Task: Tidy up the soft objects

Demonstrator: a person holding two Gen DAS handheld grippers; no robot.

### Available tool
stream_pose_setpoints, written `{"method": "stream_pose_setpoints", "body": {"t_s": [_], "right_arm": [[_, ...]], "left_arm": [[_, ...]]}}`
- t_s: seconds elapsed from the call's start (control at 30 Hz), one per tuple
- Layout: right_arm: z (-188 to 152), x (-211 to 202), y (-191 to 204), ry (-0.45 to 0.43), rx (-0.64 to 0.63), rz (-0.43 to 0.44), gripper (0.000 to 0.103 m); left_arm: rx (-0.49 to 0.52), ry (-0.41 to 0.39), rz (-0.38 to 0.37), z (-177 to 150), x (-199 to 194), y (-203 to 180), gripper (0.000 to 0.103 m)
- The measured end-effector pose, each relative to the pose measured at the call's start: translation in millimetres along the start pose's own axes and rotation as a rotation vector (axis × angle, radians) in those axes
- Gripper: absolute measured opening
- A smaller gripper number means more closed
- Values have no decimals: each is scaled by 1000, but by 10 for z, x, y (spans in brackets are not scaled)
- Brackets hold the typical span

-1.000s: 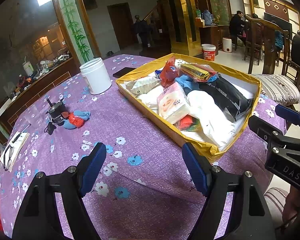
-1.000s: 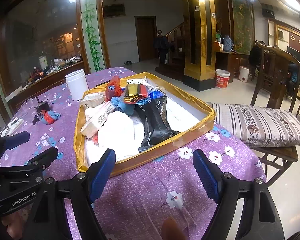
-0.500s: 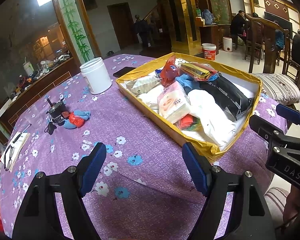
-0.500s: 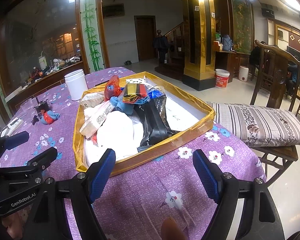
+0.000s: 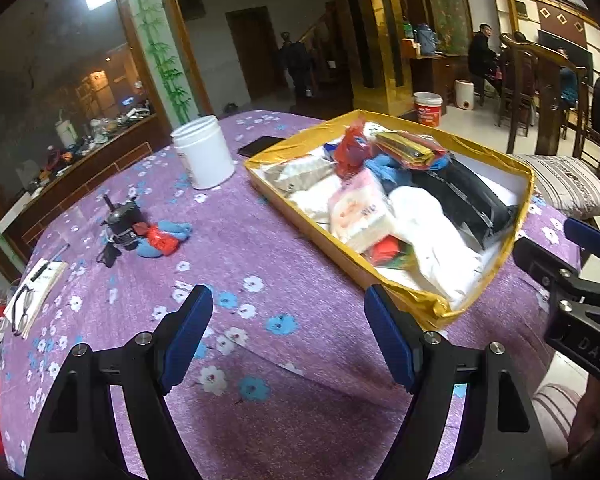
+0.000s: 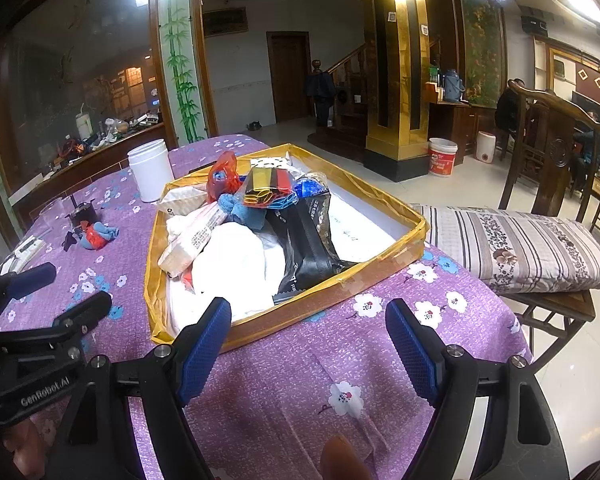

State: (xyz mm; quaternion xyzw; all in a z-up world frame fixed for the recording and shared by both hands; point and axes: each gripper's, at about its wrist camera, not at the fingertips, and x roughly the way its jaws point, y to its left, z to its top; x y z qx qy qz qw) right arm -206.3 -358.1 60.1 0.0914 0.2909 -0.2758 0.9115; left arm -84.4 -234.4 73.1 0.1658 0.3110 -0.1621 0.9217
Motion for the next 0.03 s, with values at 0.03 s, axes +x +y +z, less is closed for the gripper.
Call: {"method": "stream_pose_setpoints", "body": {"t_s": [0.03], "right_arm": [[2,-8,-2,-2,1,-2,81]], "left_arm": [[0,1,9,-3,7,-3,78]]}}
